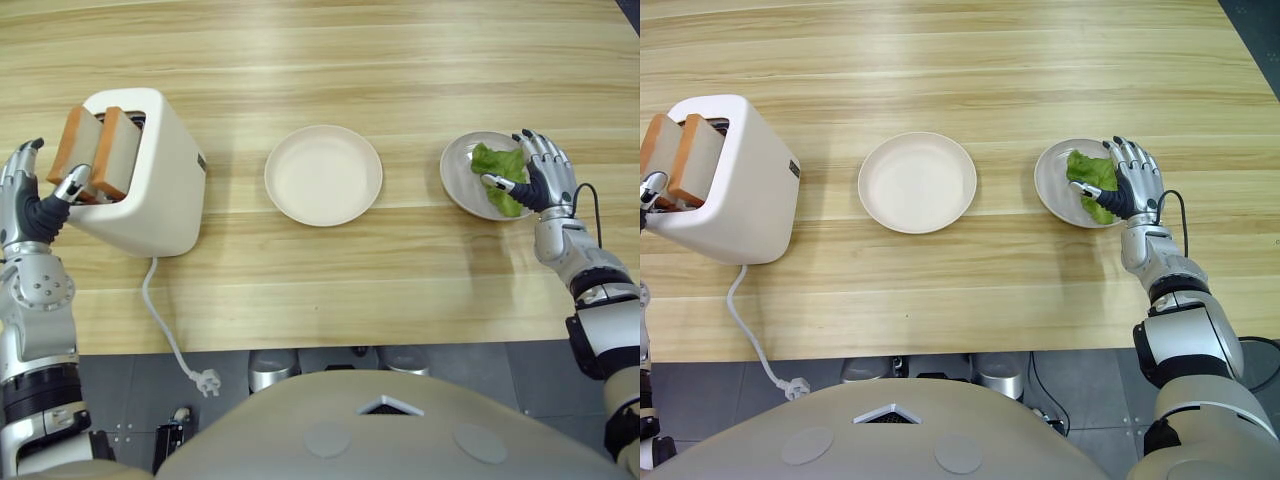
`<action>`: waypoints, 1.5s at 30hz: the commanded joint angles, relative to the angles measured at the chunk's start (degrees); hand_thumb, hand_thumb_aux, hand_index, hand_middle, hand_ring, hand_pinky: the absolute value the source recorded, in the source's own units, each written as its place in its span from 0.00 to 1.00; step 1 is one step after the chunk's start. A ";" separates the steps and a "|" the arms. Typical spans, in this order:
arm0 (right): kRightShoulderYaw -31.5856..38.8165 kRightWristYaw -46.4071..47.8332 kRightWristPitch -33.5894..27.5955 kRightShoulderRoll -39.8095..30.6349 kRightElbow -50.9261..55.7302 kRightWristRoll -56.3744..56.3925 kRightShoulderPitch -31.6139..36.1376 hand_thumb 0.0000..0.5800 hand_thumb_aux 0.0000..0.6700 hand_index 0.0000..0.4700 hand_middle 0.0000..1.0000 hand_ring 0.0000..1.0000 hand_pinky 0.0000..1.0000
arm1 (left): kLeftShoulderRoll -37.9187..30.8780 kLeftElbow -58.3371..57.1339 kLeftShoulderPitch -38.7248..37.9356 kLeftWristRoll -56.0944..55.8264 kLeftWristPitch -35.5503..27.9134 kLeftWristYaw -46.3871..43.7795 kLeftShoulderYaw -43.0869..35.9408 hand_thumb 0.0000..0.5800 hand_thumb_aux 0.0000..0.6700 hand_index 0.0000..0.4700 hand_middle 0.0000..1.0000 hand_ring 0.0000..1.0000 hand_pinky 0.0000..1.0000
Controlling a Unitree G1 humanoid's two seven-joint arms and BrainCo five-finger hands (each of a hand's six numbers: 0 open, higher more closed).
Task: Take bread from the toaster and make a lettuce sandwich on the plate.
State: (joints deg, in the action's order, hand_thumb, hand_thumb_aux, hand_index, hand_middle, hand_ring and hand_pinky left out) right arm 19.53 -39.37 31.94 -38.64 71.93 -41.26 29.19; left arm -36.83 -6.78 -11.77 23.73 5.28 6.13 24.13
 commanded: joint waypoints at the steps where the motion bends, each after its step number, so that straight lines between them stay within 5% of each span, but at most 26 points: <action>1: 0.49 0.24 -0.07 0.03 -0.12 0.65 0.37 0.00 0.00 0.00 0.00 0.00 0.00 | -0.44 -2.21 0.40 -0.31 -0.73 -1.03 -1.67 0.94 0.76 0.74 0.00 0.00 0.00; 2: 0.52 0.20 -0.04 0.05 -0.13 0.62 0.43 0.00 0.00 0.00 0.00 0.00 0.00 | -0.54 -2.80 0.50 -0.35 -0.72 -1.08 -1.92 1.00 0.97 0.95 0.00 0.00 0.00; 4: 0.52 0.18 0.04 0.06 -0.24 0.62 0.54 0.00 0.00 0.00 0.00 0.00 0.00 | -0.88 -4.30 0.84 0.28 -0.99 -0.57 -2.58 1.00 1.00 0.98 0.00 0.00 0.00; 5: 0.49 0.16 0.07 0.08 -0.27 0.65 0.56 0.00 0.00 0.00 0.00 0.00 0.00 | -1.06 -5.26 1.13 0.56 -0.92 -0.23 -2.93 1.00 1.00 0.98 0.44 0.44 0.44; 6: 0.49 0.16 0.08 0.12 -0.28 0.66 0.60 0.00 0.00 0.00 0.00 0.00 0.00 | -1.06 -6.05 1.42 0.23 -0.64 -0.19 -3.03 1.00 1.00 0.98 0.76 0.76 0.76; 7: 0.51 0.18 0.07 0.17 -0.27 0.65 0.66 0.00 0.00 0.00 0.00 0.00 0.00 | -1.05 -6.65 1.68 -0.12 -0.37 -0.21 -3.08 1.00 1.00 0.98 0.95 0.95 0.95; 15: 1.60 4.90 -1.99 1.62 1.22 0.40 1.66 0.00 0.00 0.00 0.00 0.00 0.00 | -1.17 -6.80 2.74 -0.83 1.26 0.84 -2.87 1.00 1.00 0.98 1.00 1.00 1.00; 17: 2.06 8.16 -3.43 2.31 2.01 0.48 1.93 0.28 0.15 0.15 0.00 0.00 0.00 | -1.09 -5.30 3.02 -1.05 1.58 0.93 -2.65 1.00 1.00 0.98 1.00 1.00 1.00; 18: 2.34 9.28 -4.10 2.53 2.29 0.38 2.03 0.28 0.15 0.15 0.00 0.00 0.00 | -1.01 -4.57 3.15 -0.95 1.60 1.12 -2.59 1.00 1.00 0.98 1.00 1.00 1.00; 19: 2.55 10.33 -4.69 2.71 2.51 0.37 2.11 0.68 0.44 0.43 0.00 0.00 0.00 | -0.96 -3.79 3.26 -0.82 1.57 1.30 -2.55 1.00 1.00 0.98 1.00 1.00 1.00; 20: 2.66 11.26 -5.20 2.83 2.66 0.45 2.21 0.68 0.44 0.43 0.00 0.00 0.00 | -0.91 -2.97 3.34 -0.81 1.58 1.44 -2.47 1.00 1.00 0.98 1.00 1.00 1.00; 22: 3.09 12.32 -6.15 2.99 2.77 0.24 2.60 0.86 0.62 0.61 0.00 0.00 0.00 | -0.81 -1.04 3.29 -0.81 1.34 1.57 -2.21 1.00 1.00 0.98 1.00 1.00 1.00; 25: 4.03 14.12 -8.66 3.16 3.32 -0.48 3.85 0.81 0.56 0.55 0.00 0.00 0.00 | -0.89 0.51 3.60 -0.77 0.95 1.33 -2.16 1.00 1.00 0.98 1.00 1.00 1.00; 26: 4.36 14.43 -9.34 3.16 3.47 -0.57 4.12 0.52 0.31 0.30 0.00 0.00 0.00 | -0.92 0.75 3.64 -0.74 0.82 1.25 -2.16 1.00 1.00 0.98 1.00 1.00 1.00; 27: 4.67 14.68 -9.97 3.13 3.62 -0.65 4.33 0.52 0.31 0.30 0.00 0.00 0.00 | -0.94 0.95 3.67 -0.72 0.74 1.23 -2.15 1.00 1.00 0.98 1.00 1.00 1.00; 28: 5.07 14.70 -10.83 3.04 3.78 -0.86 4.69 0.40 0.23 0.22 0.00 0.00 0.00 | -0.97 1.09 3.76 -0.72 0.71 1.22 -2.13 1.00 1.00 0.98 1.00 1.00 1.00; 30: 5.67 14.78 -11.95 2.91 3.98 -1.20 5.15 0.40 0.23 0.22 0.00 0.00 0.00 | -0.99 1.24 3.86 -0.73 0.68 1.20 -2.10 1.00 1.00 0.98 1.00 1.00 1.00; 32: 6.84 14.29 -13.26 2.63 4.11 -2.27 5.51 0.17 0.09 0.08 0.00 0.00 0.00 | -1.04 1.43 3.86 -0.78 0.65 1.11 -2.00 1.00 1.00 0.98 1.00 1.00 1.00; 36: 8.40 13.16 -13.84 2.25 4.09 -3.27 5.70 0.17 0.09 0.08 0.00 0.00 0.00 | -1.03 2.02 3.76 -0.87 0.54 1.06 -1.76 1.00 1.00 0.98 1.00 1.00 1.00; 38: 8.54 13.04 -13.43 2.44 3.96 -3.11 5.63 0.79 0.54 0.53 0.00 0.00 0.00 | -0.85 2.47 3.65 -0.96 0.54 1.29 -1.49 1.00 1.00 0.98 1.00 1.00 1.00; 39: 8.75 12.93 -13.26 2.53 3.91 -3.15 5.59 0.95 0.77 0.76 0.00 0.00 0.00 | -0.75 2.86 3.59 -1.05 0.46 1.42 -1.24 1.00 1.00 0.98 1.00 1.00 1.00; 40: 8.93 12.79 -13.16 2.57 3.85 -3.19 5.53 0.95 0.77 0.76 0.00 0.00 0.00 | -0.70 3.15 3.57 -1.10 0.37 1.47 -1.10 1.00 1.00 0.98 1.00 1.00 1.00; 42: 9.07 12.66 -12.82 2.62 3.74 -3.09 5.41 1.00 0.99 0.97 0.00 0.00 0.00 | -0.66 3.46 3.58 -1.13 0.23 1.45 -1.04 1.00 1.00 0.98 1.00 1.00 1.00; 45: 8.97 12.72 -12.28 2.74 3.75 -2.67 5.25 1.00 1.00 0.98 0.00 0.00 0.00 | -0.56 3.71 3.58 -1.32 0.18 1.28 -1.10 1.00 1.00 0.98 1.00 1.00 1.00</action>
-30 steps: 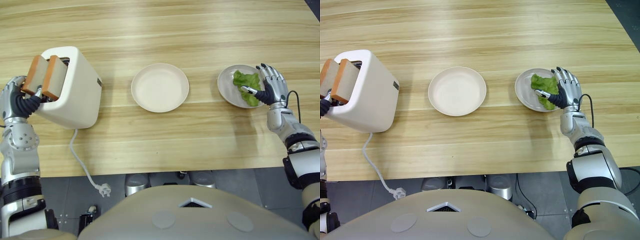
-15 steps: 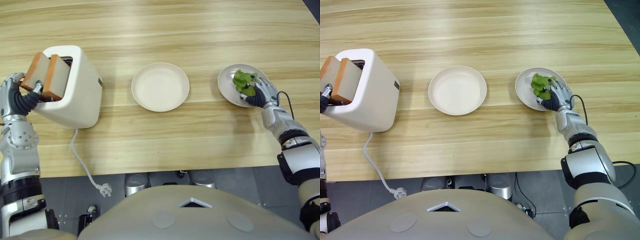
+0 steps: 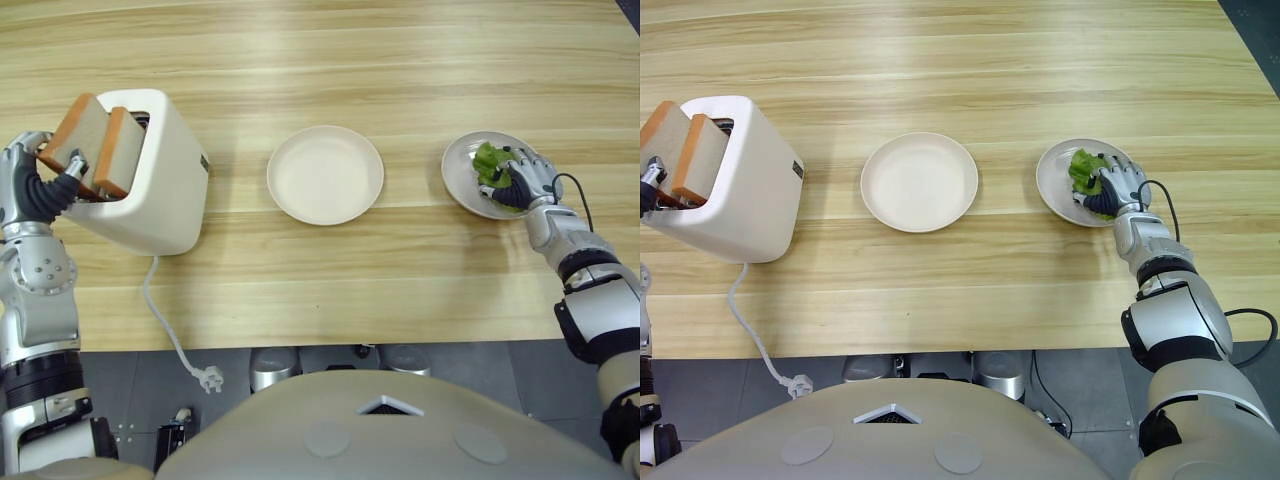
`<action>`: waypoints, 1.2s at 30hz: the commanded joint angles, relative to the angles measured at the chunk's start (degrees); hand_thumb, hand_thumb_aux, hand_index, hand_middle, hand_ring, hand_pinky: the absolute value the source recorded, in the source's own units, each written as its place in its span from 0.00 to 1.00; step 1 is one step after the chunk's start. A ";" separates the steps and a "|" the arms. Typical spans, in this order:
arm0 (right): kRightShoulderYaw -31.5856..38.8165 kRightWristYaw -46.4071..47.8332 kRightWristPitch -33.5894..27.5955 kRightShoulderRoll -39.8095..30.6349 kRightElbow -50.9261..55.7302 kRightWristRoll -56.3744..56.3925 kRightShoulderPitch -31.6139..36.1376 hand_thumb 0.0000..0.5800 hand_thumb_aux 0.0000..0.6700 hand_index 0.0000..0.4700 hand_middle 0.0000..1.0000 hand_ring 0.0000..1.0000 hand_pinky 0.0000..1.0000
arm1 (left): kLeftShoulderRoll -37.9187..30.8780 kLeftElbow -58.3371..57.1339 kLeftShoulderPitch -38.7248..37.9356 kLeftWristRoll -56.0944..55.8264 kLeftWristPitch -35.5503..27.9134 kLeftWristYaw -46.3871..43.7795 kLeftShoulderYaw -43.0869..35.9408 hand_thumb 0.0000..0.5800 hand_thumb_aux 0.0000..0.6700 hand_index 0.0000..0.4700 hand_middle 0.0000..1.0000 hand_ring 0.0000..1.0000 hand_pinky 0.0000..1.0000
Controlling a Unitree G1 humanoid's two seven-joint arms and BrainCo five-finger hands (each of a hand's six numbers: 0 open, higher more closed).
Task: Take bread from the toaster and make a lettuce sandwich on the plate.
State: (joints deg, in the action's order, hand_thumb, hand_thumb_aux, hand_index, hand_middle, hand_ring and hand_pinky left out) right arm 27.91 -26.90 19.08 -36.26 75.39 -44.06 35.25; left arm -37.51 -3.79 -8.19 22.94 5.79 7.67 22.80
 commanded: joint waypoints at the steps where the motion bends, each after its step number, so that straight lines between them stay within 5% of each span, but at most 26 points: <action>1: 0.62 0.40 0.61 0.41 0.34 0.14 -0.80 1.00 1.00 0.98 0.00 0.00 0.00 | 0.17 0.81 -0.03 -0.59 -0.36 -0.31 0.21 1.00 1.00 0.98 1.00 1.00 1.00; 23: -0.88 -8.07 4.91 -0.74 -1.93 0.97 1.16 1.00 1.00 0.98 0.02 0.02 0.02 | 0.28 5.85 2.71 1.01 0.78 6.65 3.52 1.00 1.00 0.98 1.00 1.00 1.00; 24: -0.86 -9.40 5.16 -0.93 -2.28 0.78 1.34 1.00 1.00 0.98 1.00 1.00 1.00 | 0.30 6.50 3.03 1.10 0.97 7.16 3.85 1.00 1.00 0.98 1.00 1.00 1.00; 36: -1.36 -15.33 7.28 -1.90 -3.67 0.81 2.29 1.00 1.00 0.98 1.00 1.00 1.00 | 0.34 9.12 5.85 3.00 2.46 9.72 4.27 1.00 1.00 0.98 1.00 1.00 1.00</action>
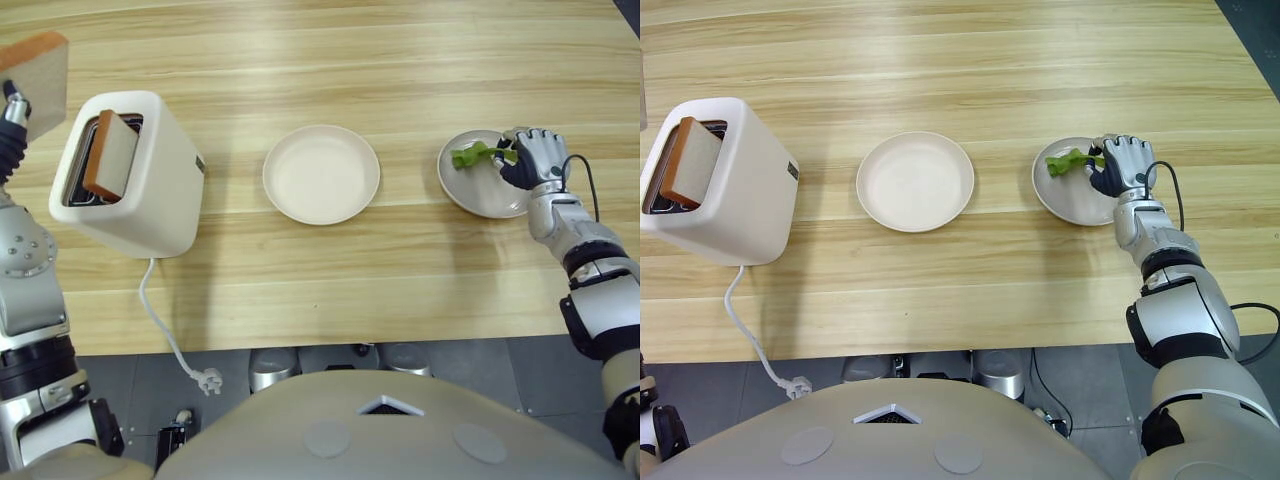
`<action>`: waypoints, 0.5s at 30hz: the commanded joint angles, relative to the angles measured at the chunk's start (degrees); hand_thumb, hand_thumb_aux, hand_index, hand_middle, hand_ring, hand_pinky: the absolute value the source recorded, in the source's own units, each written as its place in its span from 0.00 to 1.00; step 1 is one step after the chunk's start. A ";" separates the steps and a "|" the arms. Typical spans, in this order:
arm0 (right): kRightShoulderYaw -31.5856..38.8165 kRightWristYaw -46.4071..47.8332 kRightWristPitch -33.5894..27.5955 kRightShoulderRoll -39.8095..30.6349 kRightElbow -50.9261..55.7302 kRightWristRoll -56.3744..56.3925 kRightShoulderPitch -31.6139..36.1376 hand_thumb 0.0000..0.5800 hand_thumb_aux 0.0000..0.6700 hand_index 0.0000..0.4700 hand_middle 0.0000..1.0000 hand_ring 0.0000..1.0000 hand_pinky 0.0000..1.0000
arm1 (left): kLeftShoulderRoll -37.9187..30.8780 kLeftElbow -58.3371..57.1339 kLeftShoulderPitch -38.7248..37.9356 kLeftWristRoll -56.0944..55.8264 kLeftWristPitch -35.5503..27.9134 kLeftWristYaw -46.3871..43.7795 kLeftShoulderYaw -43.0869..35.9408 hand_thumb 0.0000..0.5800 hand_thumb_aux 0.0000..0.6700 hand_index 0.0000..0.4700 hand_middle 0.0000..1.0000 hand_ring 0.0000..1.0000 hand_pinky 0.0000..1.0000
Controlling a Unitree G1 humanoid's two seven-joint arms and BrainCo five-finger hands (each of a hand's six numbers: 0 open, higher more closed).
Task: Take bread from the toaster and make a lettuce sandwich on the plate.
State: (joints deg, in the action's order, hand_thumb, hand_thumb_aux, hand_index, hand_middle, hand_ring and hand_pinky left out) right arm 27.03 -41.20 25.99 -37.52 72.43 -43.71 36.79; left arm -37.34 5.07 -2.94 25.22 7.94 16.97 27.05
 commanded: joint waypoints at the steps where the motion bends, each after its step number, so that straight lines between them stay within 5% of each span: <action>1: -0.46 -1.22 0.45 -0.68 -0.74 0.46 0.78 1.00 1.00 0.98 1.00 1.00 1.00 | 0.20 0.34 0.75 0.85 0.42 0.42 -0.08 1.00 1.00 0.98 1.00 1.00 1.00; 15: -0.46 -4.14 2.32 -0.41 -3.92 0.13 3.20 1.00 1.00 0.98 1.00 1.00 1.00 | 1.00 5.59 10.73 -0.89 3.06 -3.57 -6.12 1.00 1.00 0.98 1.00 1.00 1.00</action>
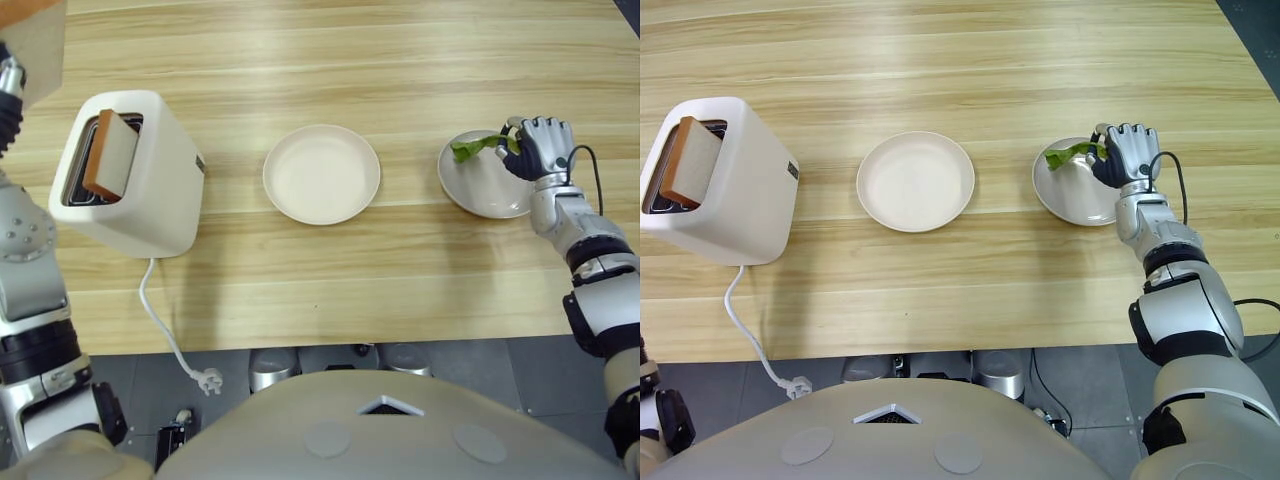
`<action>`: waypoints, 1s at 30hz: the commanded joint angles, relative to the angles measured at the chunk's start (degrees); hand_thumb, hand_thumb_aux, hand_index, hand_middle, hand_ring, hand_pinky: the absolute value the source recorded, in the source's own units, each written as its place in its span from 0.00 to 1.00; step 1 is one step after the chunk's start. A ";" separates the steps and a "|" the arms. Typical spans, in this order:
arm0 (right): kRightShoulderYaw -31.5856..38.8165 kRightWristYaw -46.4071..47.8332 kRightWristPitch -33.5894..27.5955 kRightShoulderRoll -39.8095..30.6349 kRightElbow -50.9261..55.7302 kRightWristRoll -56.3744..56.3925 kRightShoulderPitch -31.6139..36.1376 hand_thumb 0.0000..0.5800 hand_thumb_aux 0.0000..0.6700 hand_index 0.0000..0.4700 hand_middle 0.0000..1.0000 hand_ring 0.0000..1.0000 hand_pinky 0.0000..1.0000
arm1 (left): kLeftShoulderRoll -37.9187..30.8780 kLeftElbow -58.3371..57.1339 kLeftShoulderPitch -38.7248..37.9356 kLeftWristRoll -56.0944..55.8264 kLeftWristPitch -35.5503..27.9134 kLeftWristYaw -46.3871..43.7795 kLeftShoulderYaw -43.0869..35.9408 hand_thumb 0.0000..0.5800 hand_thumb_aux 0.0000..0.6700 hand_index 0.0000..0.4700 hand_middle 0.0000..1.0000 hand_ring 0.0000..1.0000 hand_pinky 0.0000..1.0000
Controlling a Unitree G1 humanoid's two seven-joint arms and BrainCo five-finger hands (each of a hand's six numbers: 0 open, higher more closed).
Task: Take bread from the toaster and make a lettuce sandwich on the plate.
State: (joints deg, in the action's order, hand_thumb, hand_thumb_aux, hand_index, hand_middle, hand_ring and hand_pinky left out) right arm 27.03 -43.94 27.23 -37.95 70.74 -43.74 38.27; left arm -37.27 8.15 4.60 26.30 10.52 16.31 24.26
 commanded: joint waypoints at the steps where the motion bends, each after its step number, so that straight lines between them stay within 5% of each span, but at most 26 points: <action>1: -0.48 -1.80 1.37 -0.08 -2.94 0.04 2.17 1.00 1.00 0.98 1.00 1.00 1.00 | 1.42 3.20 4.63 -2.85 0.43 -4.01 -4.52 1.00 1.00 0.98 1.00 1.00 1.00; 13: -1.70 -3.24 3.40 0.41 -13.62 -0.65 7.17 1.00 1.00 0.98 1.00 1.00 1.00 | 14.63 -2.92 16.15 -13.72 0.08 -17.91 -21.64 1.00 1.00 0.98 1.00 1.00 1.00; 30: -2.60 -2.50 3.13 2.87 -17.34 -0.71 7.90 1.00 1.00 0.98 1.00 1.00 1.00 | 29.22 -20.25 11.78 -24.14 -6.27 -27.24 -27.50 1.00 1.00 0.98 1.00 1.00 1.00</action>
State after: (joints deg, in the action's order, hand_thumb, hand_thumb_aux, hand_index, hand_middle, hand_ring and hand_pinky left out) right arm 24.84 -47.14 30.40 -35.58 53.38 -44.11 46.11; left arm -9.20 -10.54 17.13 3.62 6.21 -10.46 -2.63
